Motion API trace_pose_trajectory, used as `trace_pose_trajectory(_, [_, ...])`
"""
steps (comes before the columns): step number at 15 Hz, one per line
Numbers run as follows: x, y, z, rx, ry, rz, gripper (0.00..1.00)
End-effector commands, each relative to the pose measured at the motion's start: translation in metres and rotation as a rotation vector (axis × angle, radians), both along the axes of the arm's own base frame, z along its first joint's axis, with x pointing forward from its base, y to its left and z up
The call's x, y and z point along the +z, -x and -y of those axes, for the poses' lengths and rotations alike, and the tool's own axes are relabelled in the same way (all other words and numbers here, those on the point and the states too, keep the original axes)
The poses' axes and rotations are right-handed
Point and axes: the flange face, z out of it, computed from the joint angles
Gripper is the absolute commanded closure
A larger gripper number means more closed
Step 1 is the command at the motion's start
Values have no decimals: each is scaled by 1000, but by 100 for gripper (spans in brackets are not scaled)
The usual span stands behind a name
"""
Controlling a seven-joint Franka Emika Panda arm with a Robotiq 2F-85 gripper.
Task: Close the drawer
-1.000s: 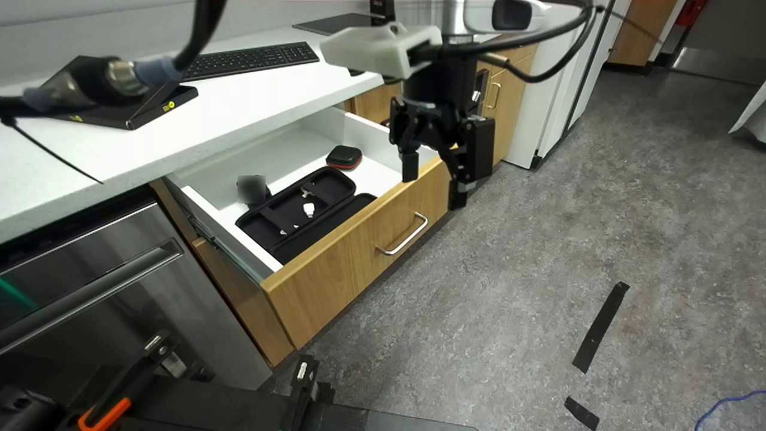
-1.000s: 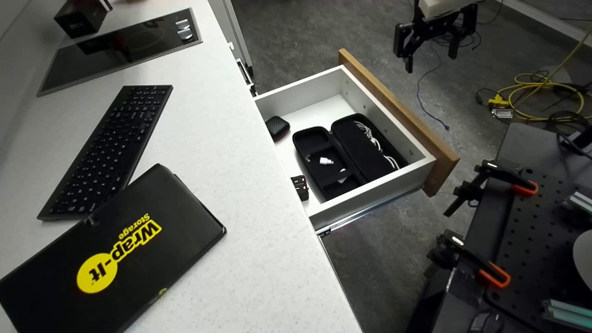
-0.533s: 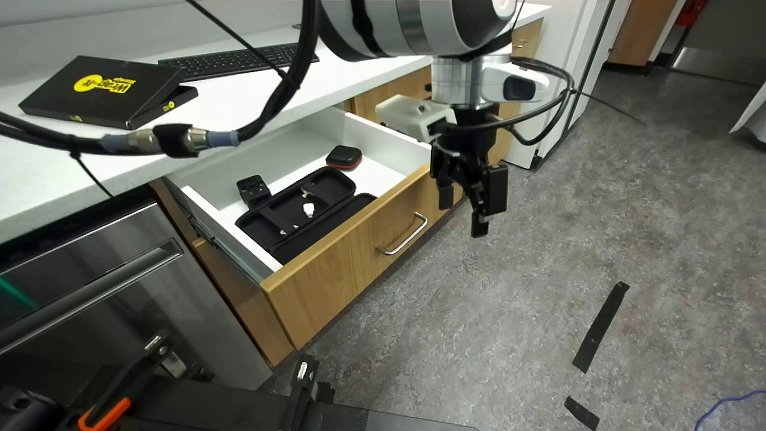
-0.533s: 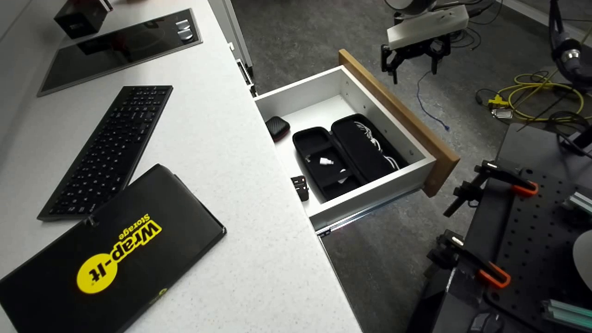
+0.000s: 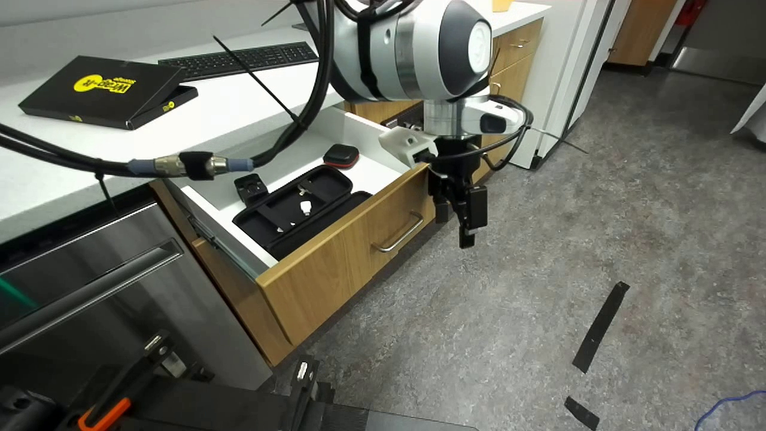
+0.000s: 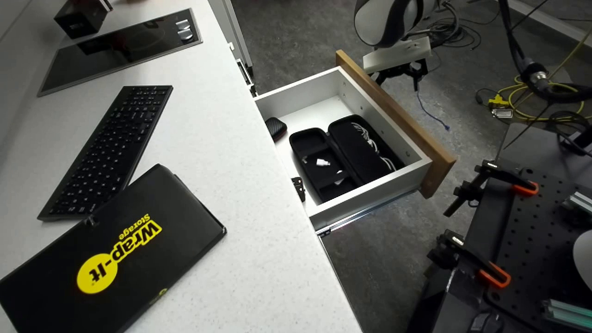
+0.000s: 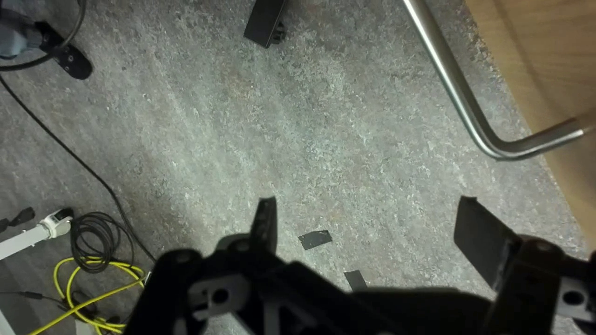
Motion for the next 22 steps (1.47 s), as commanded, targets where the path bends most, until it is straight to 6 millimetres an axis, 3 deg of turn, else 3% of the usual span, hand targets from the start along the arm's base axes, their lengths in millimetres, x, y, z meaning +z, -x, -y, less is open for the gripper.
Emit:
trace_pose_trajectory(1, [-15, -28, -27, 7, -51, 4, 0])
trace_pose_trajectory(7, [-13, -70, -109, 131, -235, 23, 0])
trace_pose_trajectory(11, [10, -94, -156, 183, -319, 2, 0])
trace_pose_trajectory(12, [0, -81, -140, 158, -256, 14, 0])
trace_pose_trajectory(15, [9, -92, -160, 179, -286, 7, 0])
trace_pose_trajectory(19, [9, -92, -158, 181, -287, 7, 0])
trace_pose_trajectory(22, [-9, -100, -160, 168, -321, 7, 0])
